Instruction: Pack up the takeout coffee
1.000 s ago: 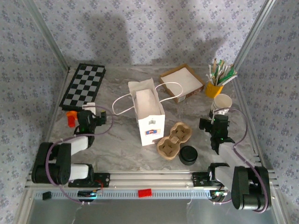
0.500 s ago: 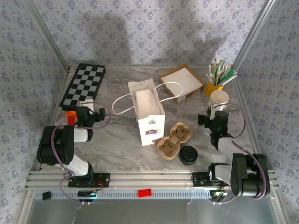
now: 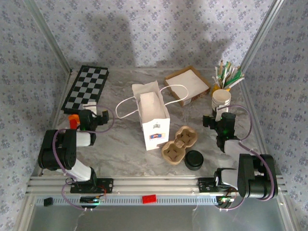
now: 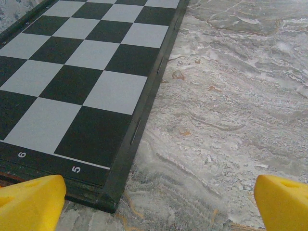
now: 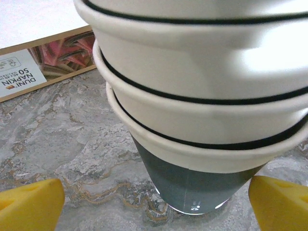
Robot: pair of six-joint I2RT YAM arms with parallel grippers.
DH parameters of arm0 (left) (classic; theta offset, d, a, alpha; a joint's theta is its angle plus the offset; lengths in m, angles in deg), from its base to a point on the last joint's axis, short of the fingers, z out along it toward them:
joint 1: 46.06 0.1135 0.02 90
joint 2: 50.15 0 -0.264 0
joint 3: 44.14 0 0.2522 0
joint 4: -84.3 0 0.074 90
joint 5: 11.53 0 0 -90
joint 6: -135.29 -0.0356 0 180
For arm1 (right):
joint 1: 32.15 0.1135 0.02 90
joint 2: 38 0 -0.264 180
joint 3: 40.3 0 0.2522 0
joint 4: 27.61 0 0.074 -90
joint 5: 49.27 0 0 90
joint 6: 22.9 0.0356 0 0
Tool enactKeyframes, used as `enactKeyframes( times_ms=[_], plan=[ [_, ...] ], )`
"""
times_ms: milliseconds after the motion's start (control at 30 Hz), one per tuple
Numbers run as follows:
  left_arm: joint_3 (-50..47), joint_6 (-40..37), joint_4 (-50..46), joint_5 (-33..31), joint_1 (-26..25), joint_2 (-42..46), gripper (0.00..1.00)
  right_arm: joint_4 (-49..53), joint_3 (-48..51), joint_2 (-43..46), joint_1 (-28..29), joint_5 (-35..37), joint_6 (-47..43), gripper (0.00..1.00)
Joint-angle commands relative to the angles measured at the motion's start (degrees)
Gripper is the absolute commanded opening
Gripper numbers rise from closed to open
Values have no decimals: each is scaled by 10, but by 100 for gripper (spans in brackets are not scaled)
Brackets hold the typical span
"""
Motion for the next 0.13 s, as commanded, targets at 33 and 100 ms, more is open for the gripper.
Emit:
enactKeyframes(
  times_ms=[33, 100],
  plan=[
    [13, 7, 18, 9, -2, -1, 100, -29, -20, -18, 3, -5, -1, 100],
    [10, -1, 21, 20, -5, 0, 100, -38, -22, -27, 4, -8, 1, 100]
  ],
)
